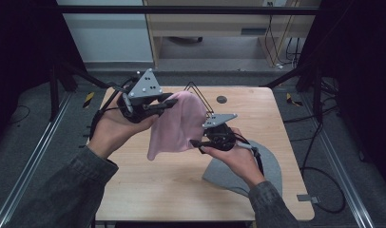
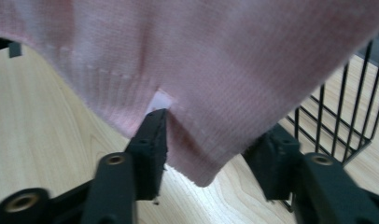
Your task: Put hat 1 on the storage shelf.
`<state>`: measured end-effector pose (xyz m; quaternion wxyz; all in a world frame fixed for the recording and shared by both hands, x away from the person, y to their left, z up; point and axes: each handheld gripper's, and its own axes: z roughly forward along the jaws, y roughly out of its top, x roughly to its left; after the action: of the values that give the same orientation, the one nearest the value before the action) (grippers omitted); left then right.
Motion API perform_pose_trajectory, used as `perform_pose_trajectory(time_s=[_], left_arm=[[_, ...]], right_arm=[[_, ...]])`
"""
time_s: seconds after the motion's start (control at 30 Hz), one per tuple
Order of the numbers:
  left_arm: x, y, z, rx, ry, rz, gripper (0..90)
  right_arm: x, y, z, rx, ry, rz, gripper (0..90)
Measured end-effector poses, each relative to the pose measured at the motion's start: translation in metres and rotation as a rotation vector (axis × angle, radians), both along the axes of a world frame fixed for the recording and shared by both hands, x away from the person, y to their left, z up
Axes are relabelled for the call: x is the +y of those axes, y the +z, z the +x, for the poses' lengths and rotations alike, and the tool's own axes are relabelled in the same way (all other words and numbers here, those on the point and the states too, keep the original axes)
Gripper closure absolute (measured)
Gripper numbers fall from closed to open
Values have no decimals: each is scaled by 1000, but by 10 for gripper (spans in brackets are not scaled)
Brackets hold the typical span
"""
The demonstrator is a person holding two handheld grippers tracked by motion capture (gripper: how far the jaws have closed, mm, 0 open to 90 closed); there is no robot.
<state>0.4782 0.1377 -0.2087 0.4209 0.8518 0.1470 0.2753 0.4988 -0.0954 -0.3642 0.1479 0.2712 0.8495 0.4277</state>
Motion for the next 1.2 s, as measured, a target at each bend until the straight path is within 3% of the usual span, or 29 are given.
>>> perform_pose_trajectory(time_s=[0.03,0.17,0.27,0.4,0.73,0.97,1.2], left_arm=[[0,0,0,0,0,0,790],[2,-1,7,11,12,-15,790],[5,-1,17,32,27,-31,787],[8,8,35,54,31,-74,784],[0,22,58,67,51,-157,782],[-10,24,73,52,67,-140,781],[-10,23,88,67,77,-140,781]], right_arm=[[0,0,0,0,0,0,540],[-2,2,-2,-20,19,-9,732],[-7,8,-3,-27,32,-4,797],[-13,21,-2,-40,34,-5,816],[-30,58,16,-76,-6,-13,823],[-32,68,30,-76,-22,-38,826],[-35,67,40,-64,-29,-19,827]])
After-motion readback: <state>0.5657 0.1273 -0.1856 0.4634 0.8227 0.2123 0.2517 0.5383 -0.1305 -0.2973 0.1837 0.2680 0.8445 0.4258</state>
